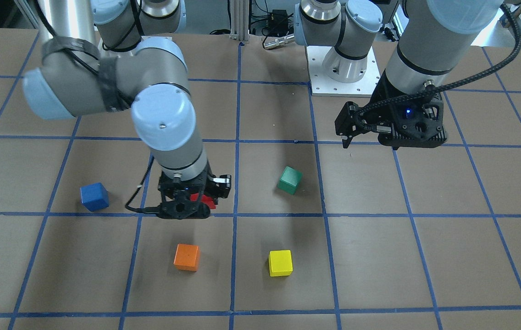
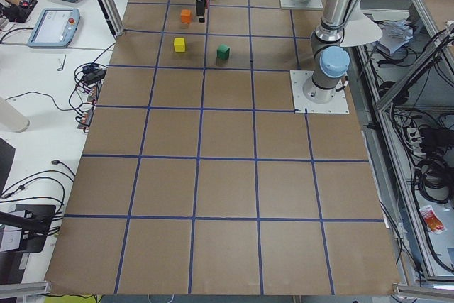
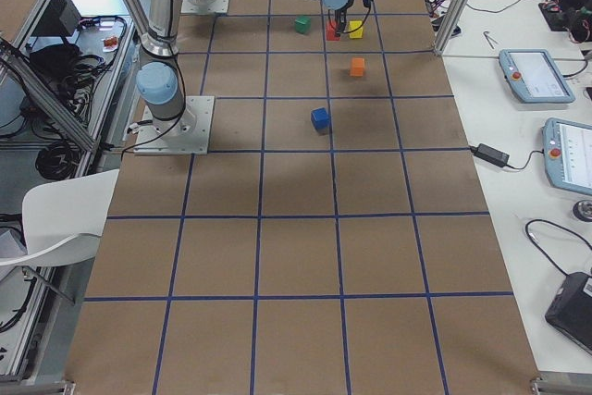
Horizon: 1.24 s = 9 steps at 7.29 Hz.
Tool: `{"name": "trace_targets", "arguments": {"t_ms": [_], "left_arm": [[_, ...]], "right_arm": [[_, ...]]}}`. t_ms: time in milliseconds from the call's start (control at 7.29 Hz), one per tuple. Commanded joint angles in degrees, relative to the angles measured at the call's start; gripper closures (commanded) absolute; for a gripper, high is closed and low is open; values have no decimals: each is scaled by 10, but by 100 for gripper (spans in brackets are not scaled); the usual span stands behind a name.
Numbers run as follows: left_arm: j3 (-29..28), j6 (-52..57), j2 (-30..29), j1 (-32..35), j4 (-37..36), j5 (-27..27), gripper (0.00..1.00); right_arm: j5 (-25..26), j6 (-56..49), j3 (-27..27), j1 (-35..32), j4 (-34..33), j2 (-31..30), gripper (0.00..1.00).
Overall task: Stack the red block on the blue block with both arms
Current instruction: 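Carry the red cube with the right gripper above the blue cube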
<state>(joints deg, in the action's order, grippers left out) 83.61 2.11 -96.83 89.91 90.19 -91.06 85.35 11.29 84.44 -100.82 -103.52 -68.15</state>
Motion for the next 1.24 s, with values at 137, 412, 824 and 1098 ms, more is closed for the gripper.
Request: {"name": "trace_targets", "arguments": {"t_ms": [137, 412, 824, 1098], "left_arm": [[1, 0, -1, 0, 0, 1, 0], [1, -1, -3, 0, 0, 1, 0], [1, 0, -3, -1, 0, 2, 0], [1, 0, -4, -1, -1, 2, 0]], "right_arm": [[11, -260, 39, 169, 90, -58, 100], [45, -347, 84, 234, 47, -59, 100], [84, -421, 191, 236, -108, -59, 100], [77, -417, 226, 233, -147, -66, 100]]}}
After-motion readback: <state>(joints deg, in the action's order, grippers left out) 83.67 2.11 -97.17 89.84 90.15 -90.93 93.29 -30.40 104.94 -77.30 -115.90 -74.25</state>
